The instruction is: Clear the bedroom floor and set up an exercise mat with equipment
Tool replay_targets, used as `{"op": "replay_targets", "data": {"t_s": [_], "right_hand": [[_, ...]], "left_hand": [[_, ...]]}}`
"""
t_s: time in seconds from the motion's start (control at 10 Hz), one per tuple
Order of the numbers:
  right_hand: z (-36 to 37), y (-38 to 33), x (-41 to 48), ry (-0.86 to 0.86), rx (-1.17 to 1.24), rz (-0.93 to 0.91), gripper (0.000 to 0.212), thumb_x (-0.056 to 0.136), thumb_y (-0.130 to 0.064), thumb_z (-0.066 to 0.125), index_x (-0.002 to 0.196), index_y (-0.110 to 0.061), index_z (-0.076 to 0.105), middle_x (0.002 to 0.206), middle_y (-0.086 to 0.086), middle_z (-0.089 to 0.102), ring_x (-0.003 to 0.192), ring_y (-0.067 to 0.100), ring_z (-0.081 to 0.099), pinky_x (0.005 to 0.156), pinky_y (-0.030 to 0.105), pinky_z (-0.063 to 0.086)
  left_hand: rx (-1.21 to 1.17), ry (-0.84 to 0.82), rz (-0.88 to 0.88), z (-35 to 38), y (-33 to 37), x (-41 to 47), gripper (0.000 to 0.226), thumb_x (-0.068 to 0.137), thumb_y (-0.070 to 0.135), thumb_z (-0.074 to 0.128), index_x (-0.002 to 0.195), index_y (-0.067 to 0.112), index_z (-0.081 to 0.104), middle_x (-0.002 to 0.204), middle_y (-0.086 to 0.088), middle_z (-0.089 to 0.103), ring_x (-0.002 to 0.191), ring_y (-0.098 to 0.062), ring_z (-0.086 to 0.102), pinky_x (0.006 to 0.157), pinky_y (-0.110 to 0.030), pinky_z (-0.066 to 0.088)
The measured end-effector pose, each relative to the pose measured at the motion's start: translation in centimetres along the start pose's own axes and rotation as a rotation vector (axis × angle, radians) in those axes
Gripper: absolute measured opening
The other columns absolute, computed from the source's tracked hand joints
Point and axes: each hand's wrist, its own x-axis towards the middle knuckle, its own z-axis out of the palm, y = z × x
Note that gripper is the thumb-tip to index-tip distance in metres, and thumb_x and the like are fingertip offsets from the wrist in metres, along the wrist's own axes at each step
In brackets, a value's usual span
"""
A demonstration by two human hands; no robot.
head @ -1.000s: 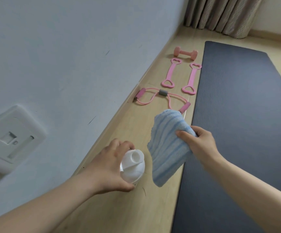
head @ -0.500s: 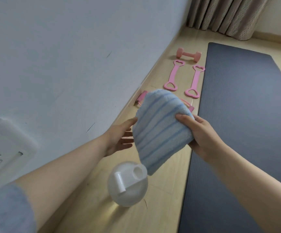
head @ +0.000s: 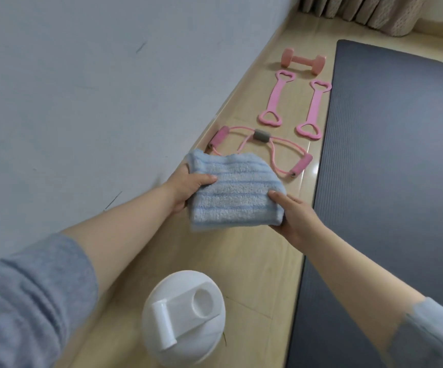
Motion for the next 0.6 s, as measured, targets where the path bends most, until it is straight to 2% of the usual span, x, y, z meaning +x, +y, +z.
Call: {"op": "replay_targets", "data": {"t_s": [0.1,0.2,0.3,0.4,0.5,0.6], "right_hand": [[0.2,2.6,2.0,0.115,-0.109,0.096,0.025,0.091,-0.016,0.062,0.114,-0.006,0.060,0.111,0.011,0.067,0.094,0.027,0.067,0.083,0.039,0.057],[0.0,5.1,3.2,0.181,-0.280,0.206,0.027,0.088,-0.017,0.064,0.112,-0.006,0.058,0.108,0.013,0.065,0.085,0.028,0.065,0.072,0.039,0.056],[-0.3,6.0,3.1,0.187,-0.428,0.159,0.019,0.087,-0.020,0.065,0.100,-0.007,0.061,0.103,0.014,0.067,0.081,0.028,0.065,0.079,0.045,0.057],[-0.8,5.9,2.5,0.141,-0.506,0.136,0.023,0.086,-0.022,0.066,0.099,-0.003,0.063,0.096,0.013,0.066,0.082,0.030,0.067,0.081,0.047,0.058],[-1.5,5.6,2.0,0.121,-0.574,0.125,0.034,0.084,-0.030,0.068,0.096,0.001,0.061,0.088,0.009,0.065,0.079,0.033,0.071,0.081,0.051,0.058],[-2.6,5.0,1.1,0.235,-0.652,0.042,0.038,0.085,-0.037,0.066,0.111,-0.011,0.056,0.097,0.001,0.064,0.081,0.021,0.068,0.084,0.045,0.058]], "left_hand": [[0.506,0.180,0.038,0.0,-1.2,1.2,0.084,0.062,0.039,0.072,0.134,0.013,0.038,0.125,-0.006,0.056,0.111,-0.027,0.057,0.096,-0.039,0.047],[0.874,0.280,0.091,0.3,-3.0,1.6,0.066,0.079,0.029,0.064,0.135,0.008,0.035,0.130,-0.012,0.051,0.107,-0.027,0.053,0.082,-0.028,0.039],[0.837,0.292,0.178,0.2,-4.2,1.1,0.052,0.083,0.025,0.061,0.132,0.013,0.047,0.131,-0.006,0.055,0.114,-0.024,0.055,0.091,-0.031,0.044],[0.812,0.263,0.233,-0.3,-4.8,0.8,0.040,0.082,0.024,0.062,0.122,0.018,0.056,0.123,0.001,0.060,0.110,-0.019,0.057,0.095,-0.039,0.048],[0.726,0.214,0.289,-0.2,-4.5,0.0,0.031,0.083,0.018,0.063,0.114,0.018,0.059,0.110,0.005,0.062,0.104,-0.016,0.059,0.091,-0.033,0.049],[0.651,0.149,0.265,0.2,-4.0,-1.1,0.025,0.083,0.014,0.064,0.106,0.021,0.058,0.102,0.007,0.063,0.096,-0.014,0.061,0.079,-0.024,0.050]]}}
